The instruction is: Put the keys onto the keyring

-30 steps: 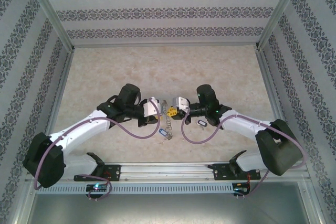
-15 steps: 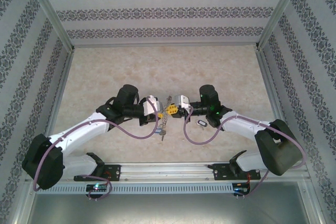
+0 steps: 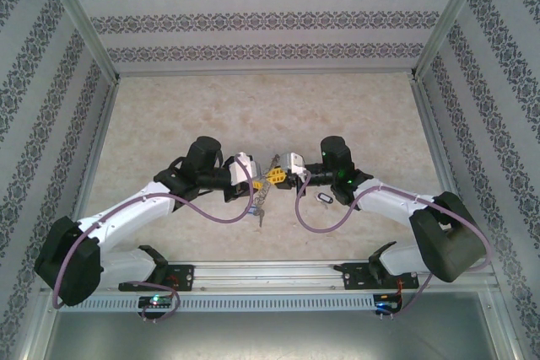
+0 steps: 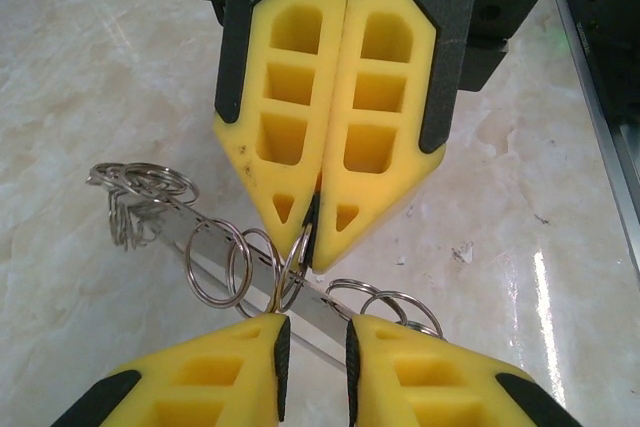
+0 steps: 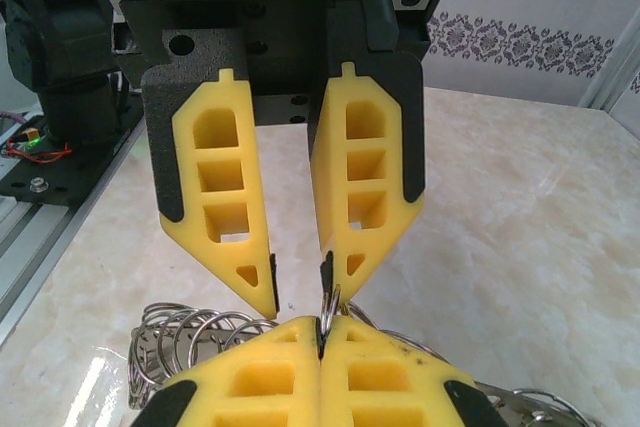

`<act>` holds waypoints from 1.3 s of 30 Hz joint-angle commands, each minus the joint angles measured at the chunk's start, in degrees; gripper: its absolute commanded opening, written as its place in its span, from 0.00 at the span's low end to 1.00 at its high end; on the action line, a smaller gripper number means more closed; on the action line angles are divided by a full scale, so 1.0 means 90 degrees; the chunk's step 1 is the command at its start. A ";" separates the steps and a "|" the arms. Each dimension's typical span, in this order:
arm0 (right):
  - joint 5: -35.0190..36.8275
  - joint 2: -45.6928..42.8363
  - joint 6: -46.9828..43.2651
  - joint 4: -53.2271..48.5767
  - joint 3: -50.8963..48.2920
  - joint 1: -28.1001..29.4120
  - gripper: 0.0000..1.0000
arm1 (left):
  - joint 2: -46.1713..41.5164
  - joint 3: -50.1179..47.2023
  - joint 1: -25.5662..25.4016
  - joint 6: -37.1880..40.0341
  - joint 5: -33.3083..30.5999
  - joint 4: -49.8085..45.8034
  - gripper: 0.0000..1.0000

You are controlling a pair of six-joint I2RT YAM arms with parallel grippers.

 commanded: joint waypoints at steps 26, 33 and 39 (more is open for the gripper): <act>-0.0680 -0.0072 -0.0170 0.0157 -0.0012 -0.0014 0.00 | 0.0149 0.0111 0.0091 -0.0337 0.0065 0.0595 0.27; -0.0354 -0.0070 -0.0116 0.0118 0.0011 -0.0050 0.00 | -0.0020 0.0068 0.0129 -0.0232 0.0157 0.0331 0.25; -0.0170 -0.0114 -0.0082 0.0063 0.0008 -0.0151 0.00 | -0.0380 -0.0235 0.0326 -0.0370 0.0227 0.0131 0.26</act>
